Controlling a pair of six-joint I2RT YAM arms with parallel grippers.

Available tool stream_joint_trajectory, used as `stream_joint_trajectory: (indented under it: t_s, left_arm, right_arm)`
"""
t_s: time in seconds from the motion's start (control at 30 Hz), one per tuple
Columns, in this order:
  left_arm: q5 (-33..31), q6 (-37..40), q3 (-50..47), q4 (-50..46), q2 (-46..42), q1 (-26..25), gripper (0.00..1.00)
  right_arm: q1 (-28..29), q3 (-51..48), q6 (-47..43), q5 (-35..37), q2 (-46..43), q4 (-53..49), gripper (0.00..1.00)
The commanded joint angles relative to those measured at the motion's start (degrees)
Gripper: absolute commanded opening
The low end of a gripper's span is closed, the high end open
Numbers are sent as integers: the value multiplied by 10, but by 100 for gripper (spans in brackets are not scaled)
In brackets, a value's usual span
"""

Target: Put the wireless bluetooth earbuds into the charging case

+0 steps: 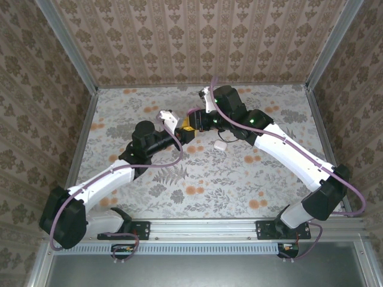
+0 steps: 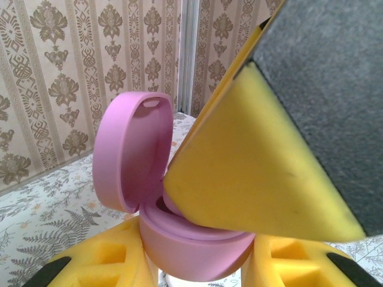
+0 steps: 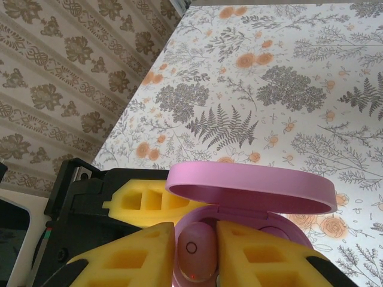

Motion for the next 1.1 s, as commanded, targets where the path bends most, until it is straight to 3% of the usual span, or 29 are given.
stream_joint_trajectory:
  t_s: [0.0, 0.87, 1.07]
  left_arm:
    - [17, -6, 24, 42, -3, -6, 33]
    - [15, -4, 25, 42, -2, -8, 33]
    - [20, 1, 24, 41, 1, -8, 33]
  right_arm:
    - [3, -6, -7, 1, -15, -1, 27]
    - [2, -9, -1, 1, -63, -8, 30]
    - [-2, -28, -11, 30, -105, 11, 36]
